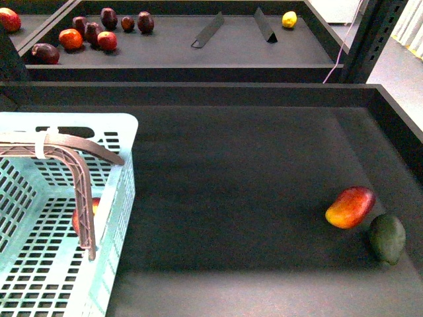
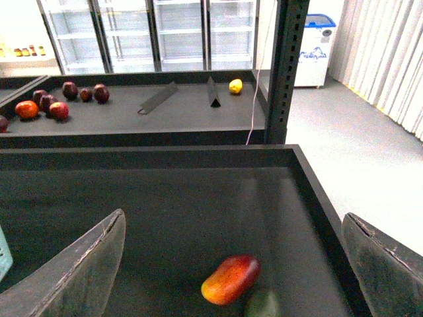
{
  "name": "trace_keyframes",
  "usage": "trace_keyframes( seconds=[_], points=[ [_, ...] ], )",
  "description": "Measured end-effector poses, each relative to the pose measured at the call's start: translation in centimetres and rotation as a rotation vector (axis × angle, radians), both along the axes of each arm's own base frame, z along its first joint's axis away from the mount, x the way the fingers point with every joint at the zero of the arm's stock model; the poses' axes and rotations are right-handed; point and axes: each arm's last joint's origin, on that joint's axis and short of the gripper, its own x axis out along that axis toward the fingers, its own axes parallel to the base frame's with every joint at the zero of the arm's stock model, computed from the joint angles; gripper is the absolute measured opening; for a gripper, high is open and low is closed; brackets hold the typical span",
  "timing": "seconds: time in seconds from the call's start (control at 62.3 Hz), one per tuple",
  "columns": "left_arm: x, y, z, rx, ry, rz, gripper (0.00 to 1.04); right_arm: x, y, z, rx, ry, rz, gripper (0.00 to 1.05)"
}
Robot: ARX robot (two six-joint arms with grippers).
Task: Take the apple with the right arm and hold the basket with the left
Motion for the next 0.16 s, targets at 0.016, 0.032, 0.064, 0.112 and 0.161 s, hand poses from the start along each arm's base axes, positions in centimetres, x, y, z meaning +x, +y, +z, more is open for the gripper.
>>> trace_keyframes(
  seconds=[0.016, 0.032, 0.064, 0.112, 0.161],
  points=[
    [0.0, 0.0, 0.0, 0.0, 0.0, 0.0, 0.99, 0.0, 0.0, 0.0, 0.0, 0.0, 0.0, 0.96],
    [0.0, 0.0, 0.0, 0.002, 0.0, 0.0, 0.99, 0.0, 0.0, 0.0, 0.0, 0.0, 0.0, 0.96],
    [0.0, 0.0, 0.0, 0.002, 0.0, 0.0, 0.97, 0.0, 0.0, 0.0, 0.0, 0.0, 0.0, 0.96],
    [0.0, 0.0, 0.0, 0.002, 0.0, 0.0, 0.97, 0.0, 0.0, 0.0, 0.0, 0.0, 0.0, 0.96],
    [0.0, 0.0, 0.0, 0.002, 0.0, 0.0, 0.97, 0.0, 0.0, 0.0, 0.0, 0.0, 0.0, 0.96]
  ],
)
